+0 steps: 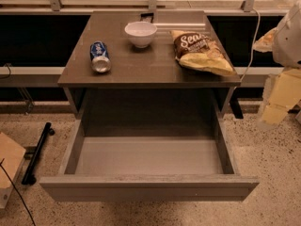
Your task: Place pepsi can into top drawer
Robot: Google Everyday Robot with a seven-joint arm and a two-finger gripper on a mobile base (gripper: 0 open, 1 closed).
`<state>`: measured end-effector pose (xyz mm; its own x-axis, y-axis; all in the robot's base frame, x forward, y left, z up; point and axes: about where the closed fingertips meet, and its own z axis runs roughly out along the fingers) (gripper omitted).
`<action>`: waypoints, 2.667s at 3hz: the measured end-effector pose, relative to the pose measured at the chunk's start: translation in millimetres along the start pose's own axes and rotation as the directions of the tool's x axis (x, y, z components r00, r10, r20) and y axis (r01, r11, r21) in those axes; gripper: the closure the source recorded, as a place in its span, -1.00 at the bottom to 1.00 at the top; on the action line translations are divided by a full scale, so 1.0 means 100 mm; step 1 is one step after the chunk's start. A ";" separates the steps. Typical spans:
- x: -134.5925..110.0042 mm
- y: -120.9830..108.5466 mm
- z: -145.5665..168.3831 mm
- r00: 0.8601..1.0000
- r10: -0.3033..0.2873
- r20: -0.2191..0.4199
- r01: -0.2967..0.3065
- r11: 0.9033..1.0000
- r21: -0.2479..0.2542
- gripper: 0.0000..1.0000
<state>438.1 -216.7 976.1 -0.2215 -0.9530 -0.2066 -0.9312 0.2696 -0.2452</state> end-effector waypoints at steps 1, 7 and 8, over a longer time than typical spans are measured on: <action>0.00 0.00 0.00 1.000 0.000 0.001 0.000 1.000 0.000 -1.00; -1.27 -0.66 0.77 0.929 0.046 0.368 -0.052 0.999 0.007 -1.00; -1.45 -0.85 0.87 0.913 0.061 0.403 -0.054 0.998 -0.030 -1.00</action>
Offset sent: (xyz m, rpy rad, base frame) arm 0.0054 0.0071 -0.0019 0.0353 -0.0091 0.0060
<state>574.4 -89.1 944.2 -0.1426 -0.7978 -0.5858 -0.9261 0.3164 -0.2054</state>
